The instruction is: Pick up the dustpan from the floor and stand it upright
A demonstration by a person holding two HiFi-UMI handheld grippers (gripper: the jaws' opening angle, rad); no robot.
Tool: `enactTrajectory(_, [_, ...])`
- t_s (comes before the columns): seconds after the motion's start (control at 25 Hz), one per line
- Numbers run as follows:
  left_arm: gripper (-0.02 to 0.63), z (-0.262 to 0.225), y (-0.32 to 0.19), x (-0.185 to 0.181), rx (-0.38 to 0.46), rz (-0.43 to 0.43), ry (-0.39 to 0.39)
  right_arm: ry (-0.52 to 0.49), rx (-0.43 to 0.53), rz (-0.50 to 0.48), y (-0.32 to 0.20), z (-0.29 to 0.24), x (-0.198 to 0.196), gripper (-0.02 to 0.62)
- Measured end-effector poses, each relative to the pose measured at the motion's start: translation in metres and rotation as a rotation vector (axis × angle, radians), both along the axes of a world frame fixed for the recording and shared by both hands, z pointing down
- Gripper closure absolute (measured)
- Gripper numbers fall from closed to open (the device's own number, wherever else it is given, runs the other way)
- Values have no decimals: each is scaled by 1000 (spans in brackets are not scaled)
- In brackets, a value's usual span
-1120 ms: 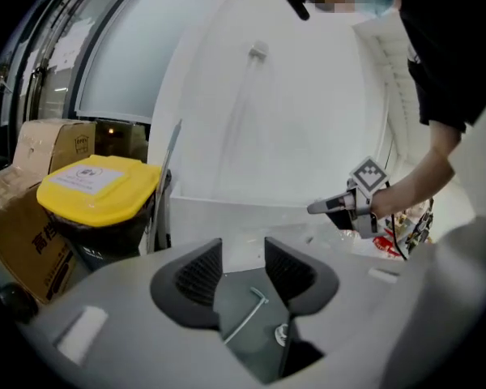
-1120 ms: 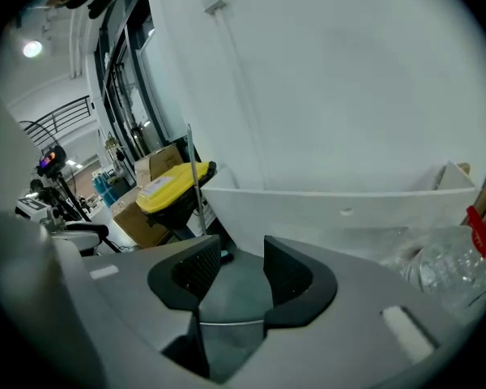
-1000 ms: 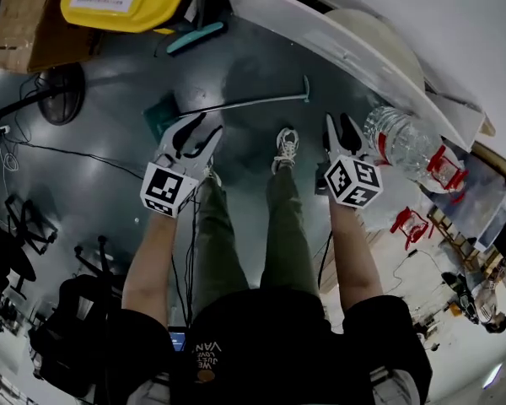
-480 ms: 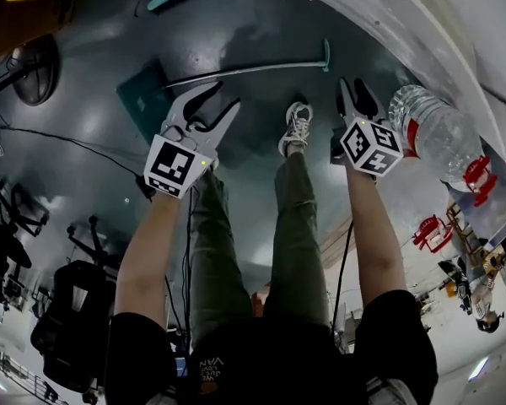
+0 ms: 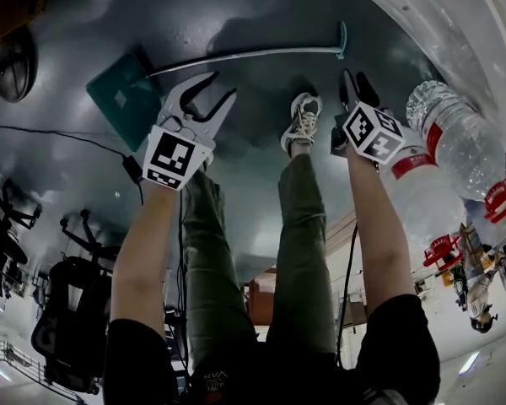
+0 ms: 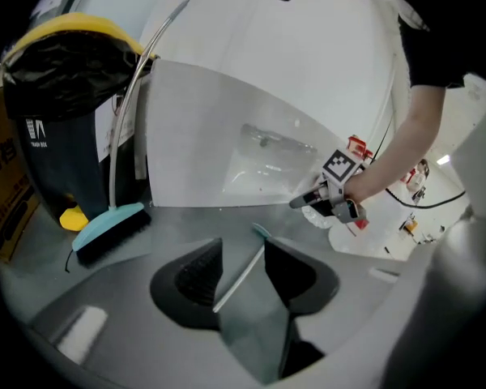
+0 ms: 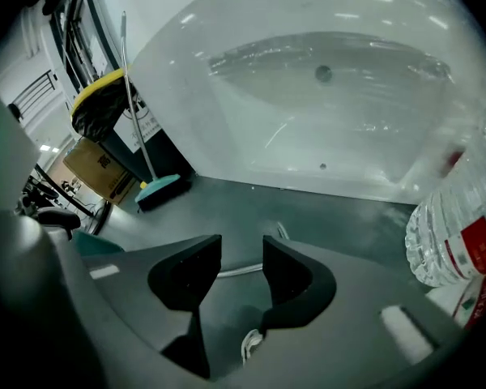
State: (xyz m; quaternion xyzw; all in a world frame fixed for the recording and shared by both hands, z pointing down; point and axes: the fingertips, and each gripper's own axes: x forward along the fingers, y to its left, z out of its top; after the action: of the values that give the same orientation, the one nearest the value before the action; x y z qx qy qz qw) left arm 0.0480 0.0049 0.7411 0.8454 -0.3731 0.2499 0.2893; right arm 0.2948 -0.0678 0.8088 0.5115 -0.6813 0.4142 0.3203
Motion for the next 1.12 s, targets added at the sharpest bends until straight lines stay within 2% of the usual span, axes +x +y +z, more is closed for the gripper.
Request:
enactTrajectory(0.28, [434,71,4,-3,-56,27,-93,58,-90,-151,13,65,7,437])
enactTrajectory(0.52, [434,127,9,-1,-121,21,-115,80,-147,-178,14,114,19,437])
enactTrajectory(0.76, [434,170,20,0,-159,21,-116,104,-154,-106,-11,155,36,437])
enactTrajectory(1.12, [434,228,38,-7,-210,6,-121,199,-160,-218,-43,215,41,437])
